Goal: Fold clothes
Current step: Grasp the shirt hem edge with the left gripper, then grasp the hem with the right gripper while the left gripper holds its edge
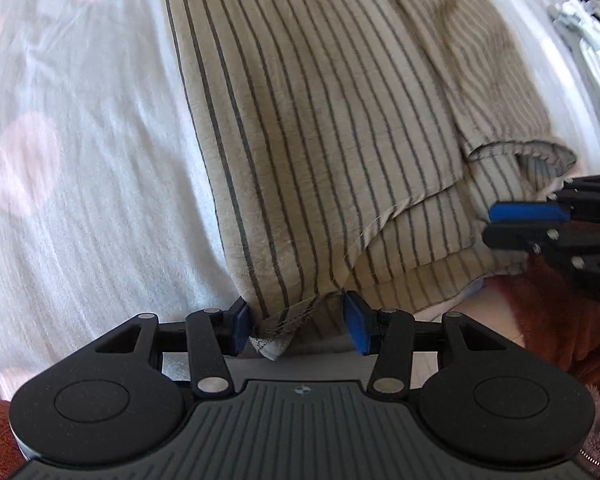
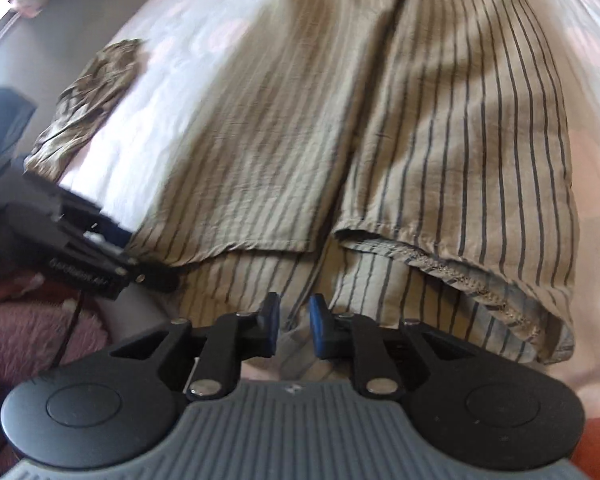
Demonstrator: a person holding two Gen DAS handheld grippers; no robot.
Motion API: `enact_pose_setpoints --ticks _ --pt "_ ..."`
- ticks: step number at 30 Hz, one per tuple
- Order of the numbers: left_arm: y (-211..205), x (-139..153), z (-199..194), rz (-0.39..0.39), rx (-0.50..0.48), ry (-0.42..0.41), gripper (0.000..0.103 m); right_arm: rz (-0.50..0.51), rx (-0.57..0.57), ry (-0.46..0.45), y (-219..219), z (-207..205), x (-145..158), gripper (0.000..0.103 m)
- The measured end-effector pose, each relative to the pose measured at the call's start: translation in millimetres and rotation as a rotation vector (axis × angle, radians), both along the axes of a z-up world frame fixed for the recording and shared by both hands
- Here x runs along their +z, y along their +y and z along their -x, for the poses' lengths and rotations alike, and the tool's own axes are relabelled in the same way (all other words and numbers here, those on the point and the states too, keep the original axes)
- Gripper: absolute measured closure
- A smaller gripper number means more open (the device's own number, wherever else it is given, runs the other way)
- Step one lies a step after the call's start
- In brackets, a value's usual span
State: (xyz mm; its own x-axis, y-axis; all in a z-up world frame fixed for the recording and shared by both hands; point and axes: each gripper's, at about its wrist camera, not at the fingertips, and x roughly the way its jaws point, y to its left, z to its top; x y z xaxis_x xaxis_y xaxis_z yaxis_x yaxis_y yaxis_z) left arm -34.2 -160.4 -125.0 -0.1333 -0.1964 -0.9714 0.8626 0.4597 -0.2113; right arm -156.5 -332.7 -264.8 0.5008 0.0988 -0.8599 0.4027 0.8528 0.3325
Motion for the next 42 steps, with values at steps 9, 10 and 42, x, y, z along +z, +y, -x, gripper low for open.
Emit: enact_pose_setpoints --ticks 9,10,42 --pt "17 24 -4 0.210 0.138 -0.054 0.057 0.460 0.253 0.041 6 -12 20 0.051" --pt "17 24 -3 0.214 0.145 -0.061 0.057 0.499 0.284 0.049 8 -19 17 0.042" --pt "-26 30 78 0.239 -0.500 -0.179 0.038 0.497 0.655 0.163 21 -19 -1 0.014"
